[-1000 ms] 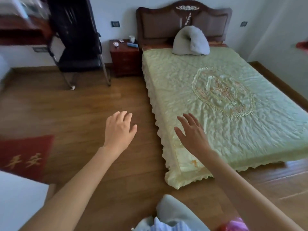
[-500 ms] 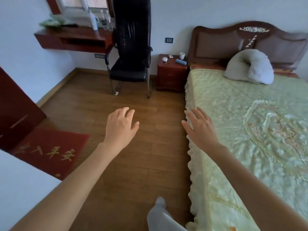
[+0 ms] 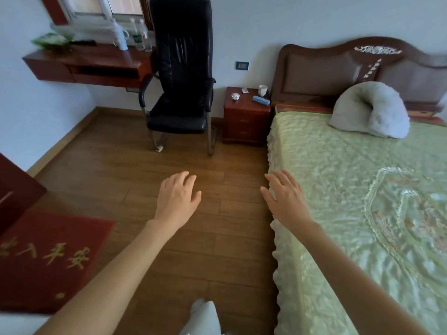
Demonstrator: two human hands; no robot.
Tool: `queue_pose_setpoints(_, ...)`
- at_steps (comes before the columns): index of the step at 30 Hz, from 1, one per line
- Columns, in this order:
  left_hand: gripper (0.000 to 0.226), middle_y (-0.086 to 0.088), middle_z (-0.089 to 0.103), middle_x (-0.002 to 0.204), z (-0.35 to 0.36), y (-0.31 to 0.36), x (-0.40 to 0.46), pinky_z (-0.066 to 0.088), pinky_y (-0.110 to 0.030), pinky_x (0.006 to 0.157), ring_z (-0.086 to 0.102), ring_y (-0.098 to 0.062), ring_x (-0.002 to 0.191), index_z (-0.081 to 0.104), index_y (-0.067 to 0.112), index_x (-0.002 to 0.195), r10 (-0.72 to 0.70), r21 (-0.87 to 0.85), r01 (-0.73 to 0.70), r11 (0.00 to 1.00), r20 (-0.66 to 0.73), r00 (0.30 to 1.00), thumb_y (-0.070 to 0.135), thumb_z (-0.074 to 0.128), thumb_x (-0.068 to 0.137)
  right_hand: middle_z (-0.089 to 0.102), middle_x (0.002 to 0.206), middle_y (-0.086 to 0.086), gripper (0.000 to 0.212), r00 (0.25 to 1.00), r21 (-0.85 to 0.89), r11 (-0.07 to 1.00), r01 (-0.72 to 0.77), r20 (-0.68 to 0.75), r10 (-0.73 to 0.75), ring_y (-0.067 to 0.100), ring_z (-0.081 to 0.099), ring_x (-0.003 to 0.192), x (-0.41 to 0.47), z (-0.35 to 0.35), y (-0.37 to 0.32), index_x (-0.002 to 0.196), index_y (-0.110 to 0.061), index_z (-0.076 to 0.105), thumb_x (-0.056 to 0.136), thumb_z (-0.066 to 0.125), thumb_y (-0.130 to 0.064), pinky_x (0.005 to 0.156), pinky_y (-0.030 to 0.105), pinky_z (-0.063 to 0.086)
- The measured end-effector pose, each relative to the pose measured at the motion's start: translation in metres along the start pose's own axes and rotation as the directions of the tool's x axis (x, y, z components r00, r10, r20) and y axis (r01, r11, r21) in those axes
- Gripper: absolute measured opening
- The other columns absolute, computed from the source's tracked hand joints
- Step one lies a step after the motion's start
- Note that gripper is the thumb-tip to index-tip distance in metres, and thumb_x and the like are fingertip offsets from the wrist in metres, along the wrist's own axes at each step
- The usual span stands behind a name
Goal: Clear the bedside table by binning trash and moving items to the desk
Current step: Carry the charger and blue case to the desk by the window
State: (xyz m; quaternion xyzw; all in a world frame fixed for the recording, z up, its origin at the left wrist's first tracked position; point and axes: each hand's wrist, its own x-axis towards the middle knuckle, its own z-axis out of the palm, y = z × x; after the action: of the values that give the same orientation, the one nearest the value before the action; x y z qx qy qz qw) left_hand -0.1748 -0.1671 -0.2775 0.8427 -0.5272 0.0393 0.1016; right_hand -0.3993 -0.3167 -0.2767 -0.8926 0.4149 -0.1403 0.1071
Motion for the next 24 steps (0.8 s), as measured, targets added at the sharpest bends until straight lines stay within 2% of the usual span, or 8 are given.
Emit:
queue_pose_setpoints(12,0.048,-0.01,0.051,0.137,0.068,-0.031,0.221,0.036,-0.041,0.108,0.046,-0.025,0.128,0.049,0.012,0.133,0.093,-0.03,-0.092,0.995,0.032,0.995,0.038,0.05,0.093,0.045,0.144,0.009,0.047,0.992,-0.024,0.993,-0.116,0.039,0.117,0.027,0.024,0.141,0.197,0.066,0.037,0.136,-0.014,0.046,0.097,0.04,-0.039,0.113,0.045,0.028)
queue_pose_setpoints(24,0.047,-0.013,0.055,0.132,0.115,-0.051,0.423,0.04,-0.044,0.105,0.049,-0.028,0.124,0.052,0.01,0.13,0.172,-0.03,-0.171,0.985,0.058,0.983,0.036,0.055,0.091,0.041,0.146,0.01,0.047,0.982,-0.083,0.981,-0.178,0.048,0.182,0.026,0.023,0.141,0.386,0.093,0.081,0.137,-0.015,0.045,0.097,0.04,-0.039,0.114,0.043,0.021)
